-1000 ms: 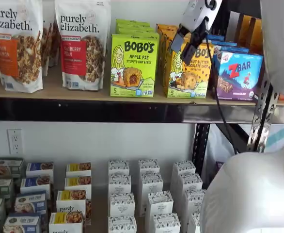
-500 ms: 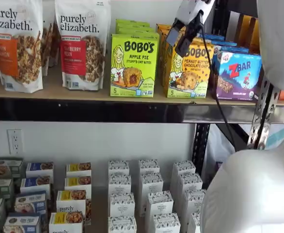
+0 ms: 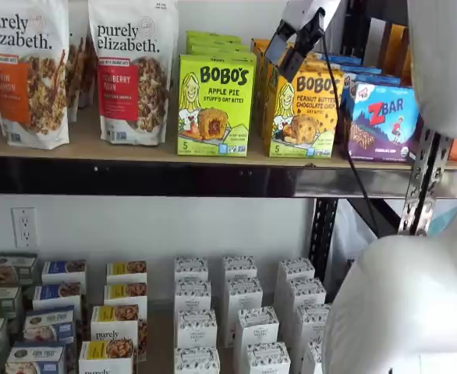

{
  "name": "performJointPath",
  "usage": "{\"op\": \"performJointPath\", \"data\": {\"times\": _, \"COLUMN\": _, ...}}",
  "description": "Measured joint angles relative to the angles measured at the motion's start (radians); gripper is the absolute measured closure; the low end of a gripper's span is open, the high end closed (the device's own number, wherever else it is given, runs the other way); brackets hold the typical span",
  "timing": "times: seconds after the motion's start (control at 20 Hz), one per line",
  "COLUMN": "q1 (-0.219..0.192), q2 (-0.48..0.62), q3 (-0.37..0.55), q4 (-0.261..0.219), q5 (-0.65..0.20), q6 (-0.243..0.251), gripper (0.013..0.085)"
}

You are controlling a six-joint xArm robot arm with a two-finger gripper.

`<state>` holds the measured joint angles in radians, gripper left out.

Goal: Pick up the orange box on the top shelf, the fifth box from the left

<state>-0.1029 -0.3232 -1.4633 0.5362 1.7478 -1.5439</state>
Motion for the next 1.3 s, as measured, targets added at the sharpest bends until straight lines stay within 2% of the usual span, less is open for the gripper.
{"op": "performJointPath", "data": {"times": 0.5, "q1": -0.072, "q2": 0.053, "q3": -0.035, "q4": 0.044, "q5": -0.055, "q6": -0.062, "gripper": 0.013}}
{"op": "performJointPath", "data": {"times": 0.7, "q1": -0.083, "q2": 0.068, "q3": -0.034, "q4": 0.031, "q5": -0.1, "q6": -0.084, "gripper": 0.013}}
{"op": "performJointPath", "data": {"times": 0.85, "q1": -0.089, "q2": 0.088, "q3": -0.048, "q4": 0.016, "q5": -0.102, "q6": -0.096, "gripper": 0.013}}
{"op": "performJointPath", "data": {"times": 1.1, "q1": -0.101, "q2": 0.116, "q3": -0.068, "q4": 0.021, "q5": -0.085, "q6": -0.108, "gripper": 0.013}}
{"op": "performJointPath", "data": {"times": 1.3, "q1": -0.103, "q2": 0.121, "q3": -0.063, "q4": 0.021, "q5": -0.108, "q6": -0.117, "gripper": 0.013}}
